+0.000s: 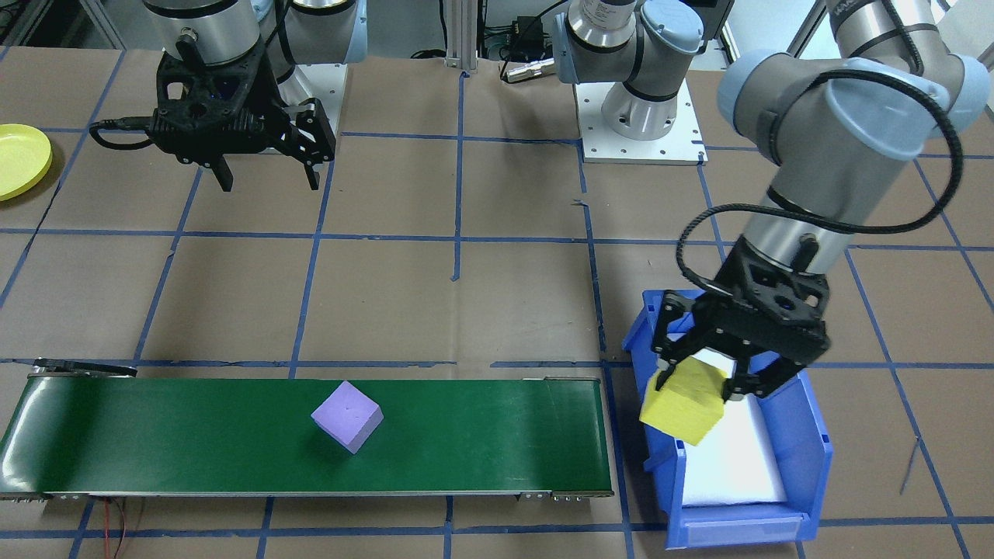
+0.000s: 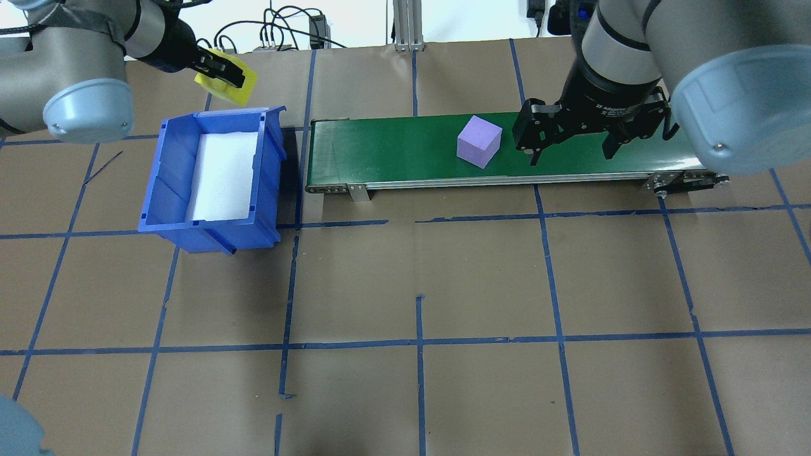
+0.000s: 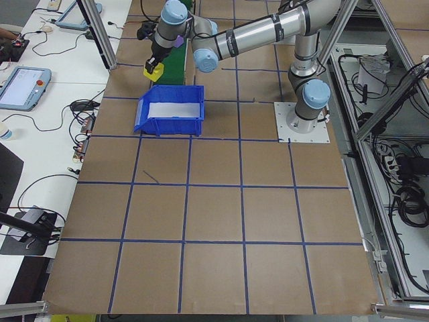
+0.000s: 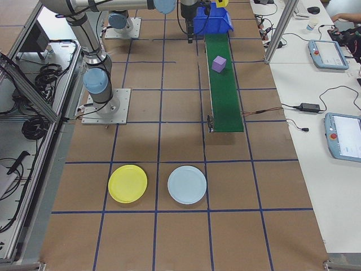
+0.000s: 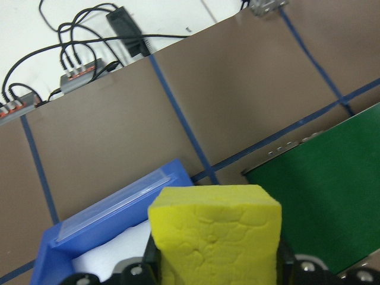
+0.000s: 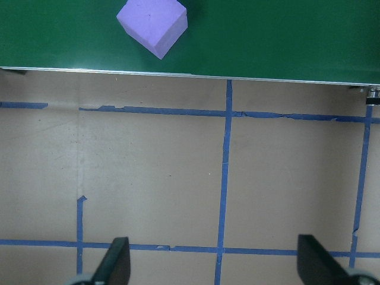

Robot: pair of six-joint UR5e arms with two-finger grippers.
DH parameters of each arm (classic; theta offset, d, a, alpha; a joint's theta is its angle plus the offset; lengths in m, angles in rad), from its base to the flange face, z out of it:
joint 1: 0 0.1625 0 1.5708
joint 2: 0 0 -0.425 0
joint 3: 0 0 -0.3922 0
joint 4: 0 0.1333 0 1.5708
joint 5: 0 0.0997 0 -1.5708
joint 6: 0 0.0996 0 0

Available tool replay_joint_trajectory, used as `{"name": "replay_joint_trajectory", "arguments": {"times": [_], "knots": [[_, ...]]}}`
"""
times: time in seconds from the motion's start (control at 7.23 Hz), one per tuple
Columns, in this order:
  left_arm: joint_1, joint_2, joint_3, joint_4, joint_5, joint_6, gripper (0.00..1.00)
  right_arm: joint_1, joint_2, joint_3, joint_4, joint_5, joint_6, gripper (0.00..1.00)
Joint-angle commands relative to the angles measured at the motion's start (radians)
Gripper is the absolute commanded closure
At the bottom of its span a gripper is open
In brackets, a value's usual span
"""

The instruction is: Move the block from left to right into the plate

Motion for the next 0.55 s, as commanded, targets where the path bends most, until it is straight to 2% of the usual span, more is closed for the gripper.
{"name": "replay_joint_trajectory", "arguments": {"times": [0.0, 0.28, 0.41], "knots": [[-0.118, -0.045, -0.010, 0.015, -0.002, -0.129, 0.56, 0.001, 0.001, 0.002, 0.005, -0.001, -0.031, 0.00], [-0.127, -0.149, -0.047, 0.124, -0.009, -0.167, 0.56, -0.002, 0.005, 0.003, 0.006, -0.001, -0.030, 0.00], [-0.150, -0.190, -0.058, 0.128, -0.006, -0.175, 0.56, -0.007, 0.007, 0.002, 0.006, -0.001, -0.030, 0.00]]}}
